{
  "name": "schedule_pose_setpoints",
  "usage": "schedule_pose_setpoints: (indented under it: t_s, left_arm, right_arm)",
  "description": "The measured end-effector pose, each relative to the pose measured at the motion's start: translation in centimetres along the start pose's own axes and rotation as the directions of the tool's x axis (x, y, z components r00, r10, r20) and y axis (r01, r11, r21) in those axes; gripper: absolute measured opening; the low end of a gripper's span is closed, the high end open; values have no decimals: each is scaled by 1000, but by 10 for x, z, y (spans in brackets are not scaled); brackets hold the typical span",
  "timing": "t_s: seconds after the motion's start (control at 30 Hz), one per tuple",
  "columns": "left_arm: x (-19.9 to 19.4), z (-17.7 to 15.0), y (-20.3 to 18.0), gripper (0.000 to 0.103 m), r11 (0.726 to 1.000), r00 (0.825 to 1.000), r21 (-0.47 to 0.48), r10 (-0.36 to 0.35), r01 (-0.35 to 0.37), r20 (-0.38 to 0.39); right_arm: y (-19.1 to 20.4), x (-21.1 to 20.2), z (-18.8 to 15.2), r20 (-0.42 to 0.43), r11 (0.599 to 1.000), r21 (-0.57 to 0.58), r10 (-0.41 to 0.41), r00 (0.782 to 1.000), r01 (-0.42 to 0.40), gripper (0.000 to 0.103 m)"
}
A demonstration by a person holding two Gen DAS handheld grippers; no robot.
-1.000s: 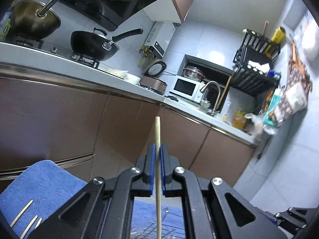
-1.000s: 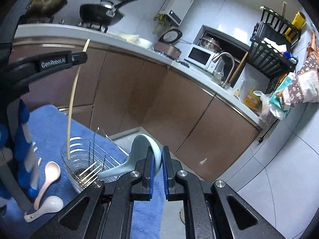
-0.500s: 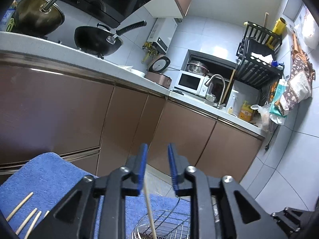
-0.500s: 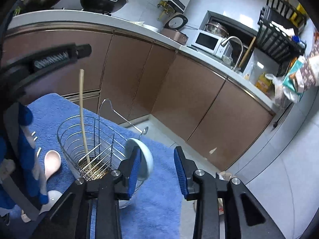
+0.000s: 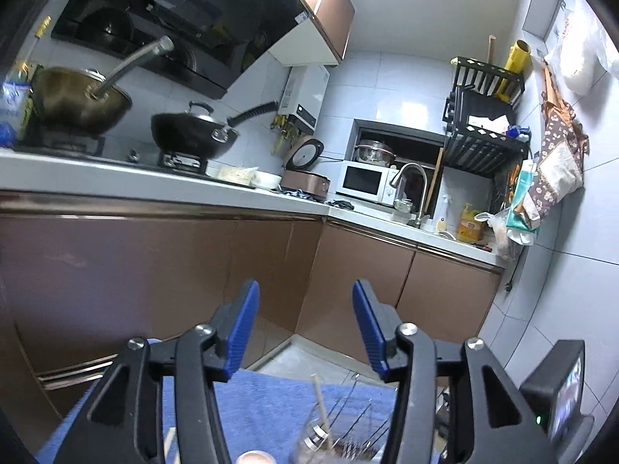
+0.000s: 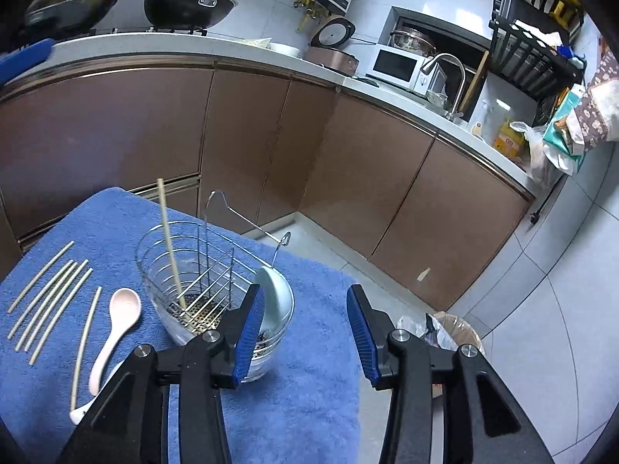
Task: Organize utensils
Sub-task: 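Drop the chopstick into the clear holder with the left tool while the right tool drops the spoon, then move both open tools back over the remaining utensils on the towel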
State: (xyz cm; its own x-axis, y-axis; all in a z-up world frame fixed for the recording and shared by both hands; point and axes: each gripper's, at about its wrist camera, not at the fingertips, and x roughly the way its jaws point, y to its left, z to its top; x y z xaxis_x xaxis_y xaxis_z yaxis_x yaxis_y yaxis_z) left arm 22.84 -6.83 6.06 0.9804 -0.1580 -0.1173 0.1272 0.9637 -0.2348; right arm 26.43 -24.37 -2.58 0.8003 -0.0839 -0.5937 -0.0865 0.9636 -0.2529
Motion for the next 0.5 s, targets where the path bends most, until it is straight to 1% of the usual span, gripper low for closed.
schedule_pose_setpoints:
  t_s: [0.1, 0.27, 0.5]
  left_arm:
    - [-26, 11, 10, 49, 1000, 1000, 19, 24, -24, 17]
    - [-74, 31, 27, 49, 996, 997, 55, 63, -65, 34]
    - [-128, 47, 56, 49, 990, 993, 71, 120, -120, -6]
  right_arm:
    - [2, -21, 1, 21, 1000, 14, 14, 1000, -14, 42]
    - [10, -70, 2, 74, 999, 10, 34, 997, -34, 42]
    - [15, -127, -7, 129, 993, 42, 102, 986, -109, 42]
